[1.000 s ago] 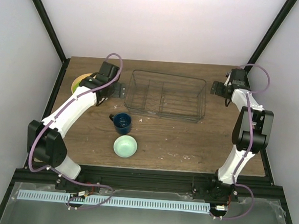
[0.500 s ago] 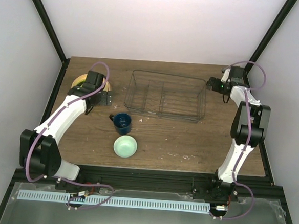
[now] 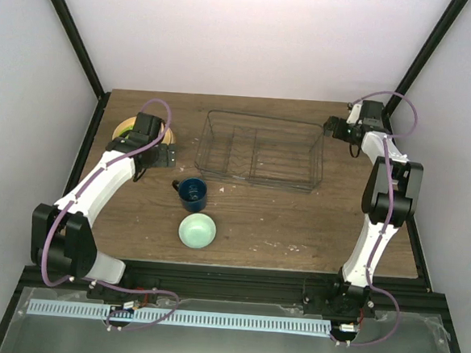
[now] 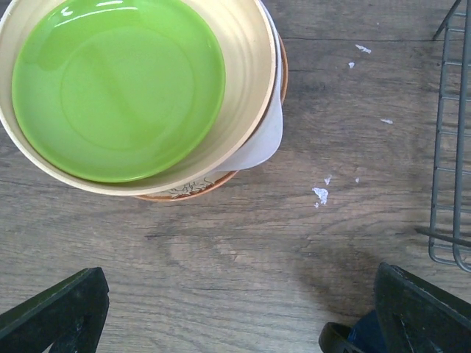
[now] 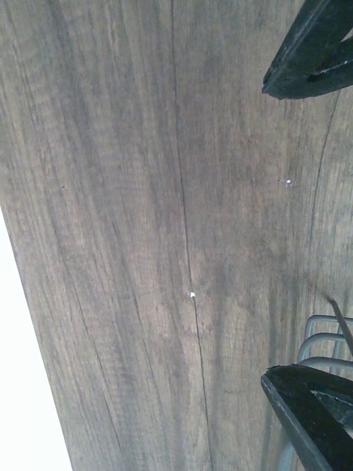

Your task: Load the mixed dishes into the dish rack

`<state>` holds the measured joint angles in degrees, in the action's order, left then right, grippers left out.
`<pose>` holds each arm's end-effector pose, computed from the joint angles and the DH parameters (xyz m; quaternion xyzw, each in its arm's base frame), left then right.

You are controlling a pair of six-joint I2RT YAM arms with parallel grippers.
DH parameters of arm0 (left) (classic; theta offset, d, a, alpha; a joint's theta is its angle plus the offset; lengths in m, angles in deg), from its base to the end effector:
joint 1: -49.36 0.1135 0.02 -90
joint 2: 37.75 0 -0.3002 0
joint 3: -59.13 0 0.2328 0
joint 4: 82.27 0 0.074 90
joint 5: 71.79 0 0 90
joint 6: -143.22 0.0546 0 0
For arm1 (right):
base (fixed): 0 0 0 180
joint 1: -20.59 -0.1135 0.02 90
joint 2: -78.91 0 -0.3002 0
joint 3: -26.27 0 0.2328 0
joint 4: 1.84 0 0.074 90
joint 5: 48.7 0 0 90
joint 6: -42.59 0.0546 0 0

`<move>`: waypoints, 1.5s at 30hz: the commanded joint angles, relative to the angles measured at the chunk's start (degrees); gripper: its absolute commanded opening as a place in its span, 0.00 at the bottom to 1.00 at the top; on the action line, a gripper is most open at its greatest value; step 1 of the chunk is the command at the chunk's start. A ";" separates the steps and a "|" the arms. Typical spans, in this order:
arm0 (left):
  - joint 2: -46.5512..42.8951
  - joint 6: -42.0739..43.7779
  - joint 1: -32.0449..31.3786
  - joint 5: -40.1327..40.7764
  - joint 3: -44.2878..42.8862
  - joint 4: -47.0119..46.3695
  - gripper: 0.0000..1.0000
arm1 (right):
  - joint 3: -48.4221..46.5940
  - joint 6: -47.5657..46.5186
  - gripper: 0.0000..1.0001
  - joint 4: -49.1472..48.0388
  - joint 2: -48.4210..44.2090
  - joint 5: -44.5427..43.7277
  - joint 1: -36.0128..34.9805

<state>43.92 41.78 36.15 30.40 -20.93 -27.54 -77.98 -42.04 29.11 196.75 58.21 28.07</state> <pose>0.2750 -0.0527 0.2980 -0.0160 0.9521 0.0378 0.3030 0.4745 -0.0463 0.2357 0.0456 0.9129 0.1286 0.3846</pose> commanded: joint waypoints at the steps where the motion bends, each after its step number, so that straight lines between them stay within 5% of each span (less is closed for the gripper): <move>1: -0.55 0.18 0.03 -0.72 -0.22 -1.02 1.00 | -3.79 0.14 1.00 -0.37 1.79 2.22 -1.69; 14: -0.81 -0.32 0.07 -4.66 1.03 -0.80 1.00 | -7.29 0.82 1.00 0.41 3.37 -0.43 -4.05; 20: -3.00 -0.97 -1.97 -5.62 4.10 -0.18 1.00 | -5.05 -1.04 1.00 4.74 -1.59 -15.74 -3.98; 25: -5.06 -1.58 -5.82 -4.31 5.31 1.90 1.00 | 3.82 1.90 1.00 5.96 -11.07 -23.20 -3.29; 35: -10.80 -2.71 -11.41 -3.36 7.34 5.05 1.00 | 24.91 5.82 1.00 6.15 -34.51 -21.30 -6.26; 45: -11.11 -12.11 -30.34 3.42 9.10 11.85 1.00 | 36.82 8.34 0.98 9.50 -47.54 -19.09 -15.87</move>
<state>32.38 35.35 10.99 30.25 -13.65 -20.37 -42.12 -35.71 36.13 151.62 39.02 14.85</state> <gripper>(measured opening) 0.997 0.994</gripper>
